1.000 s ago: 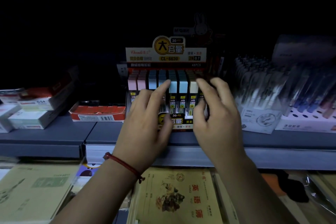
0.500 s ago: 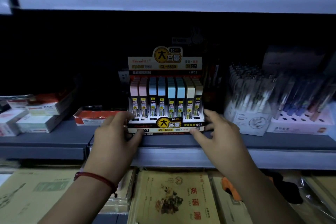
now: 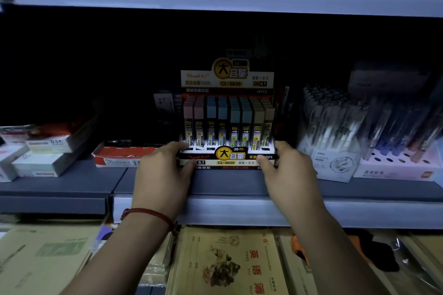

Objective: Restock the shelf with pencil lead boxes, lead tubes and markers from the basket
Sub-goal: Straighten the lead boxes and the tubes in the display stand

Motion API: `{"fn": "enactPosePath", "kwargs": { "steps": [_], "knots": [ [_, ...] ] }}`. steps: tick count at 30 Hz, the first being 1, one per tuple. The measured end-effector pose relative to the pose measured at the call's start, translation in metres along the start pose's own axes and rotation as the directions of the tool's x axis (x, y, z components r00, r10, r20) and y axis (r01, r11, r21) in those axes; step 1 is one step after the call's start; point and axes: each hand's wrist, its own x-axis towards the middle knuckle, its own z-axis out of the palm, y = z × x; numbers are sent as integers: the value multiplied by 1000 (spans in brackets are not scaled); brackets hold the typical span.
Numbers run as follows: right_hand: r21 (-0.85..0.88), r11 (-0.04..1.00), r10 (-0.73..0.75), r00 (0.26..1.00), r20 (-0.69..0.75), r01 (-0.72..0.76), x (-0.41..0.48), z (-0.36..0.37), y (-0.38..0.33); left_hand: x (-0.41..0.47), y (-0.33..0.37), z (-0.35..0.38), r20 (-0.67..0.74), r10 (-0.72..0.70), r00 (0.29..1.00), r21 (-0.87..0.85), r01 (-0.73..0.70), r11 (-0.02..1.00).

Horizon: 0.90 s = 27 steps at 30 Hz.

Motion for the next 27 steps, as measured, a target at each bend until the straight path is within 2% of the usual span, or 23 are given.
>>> {"fn": "enactPosePath", "kwargs": {
  "steps": [9, 13, 15, 18, 20, 23, 25, 27],
  "knots": [
    [-91, 995, 48, 999, 21, -46, 8, 0, -8, 6, 3, 3, 43, 32, 999, 8, -32, 999],
    [-33, 995, 93, 994, 57, -91, 8, 0, -9, 0, 1, -8, 185, 61, 981, -44, -54, 998],
    [-20, 996, 91, 996, 5, -90, 0, 1, -15, -5, -3, -18, 218, 67, 974, -104, -45, 994],
    [-14, 999, -47, 980, -196, 45, -23, 8, -38, -12, -20, -38, 119, 66, 991, -131, -50, 990],
    [58, 979, -177, 956, -234, 195, -34, 17, -59, -15, -35, -53, 6, 30, 1000, -101, -30, 994],
    [255, 929, -270, 962, -32, 269, -41, 37, -92, -18, -59, -73, -106, -74, 992, -40, 70, 997],
    [337, 915, -283, 949, 141, 223, -42, 51, -110, -16, -74, -82, -86, -175, 981, -19, 174, 985],
    [338, 924, -271, 928, 254, 178, -41, 64, -124, -12, -87, -86, -57, -241, 969, -40, 239, 970]
  ]
}}
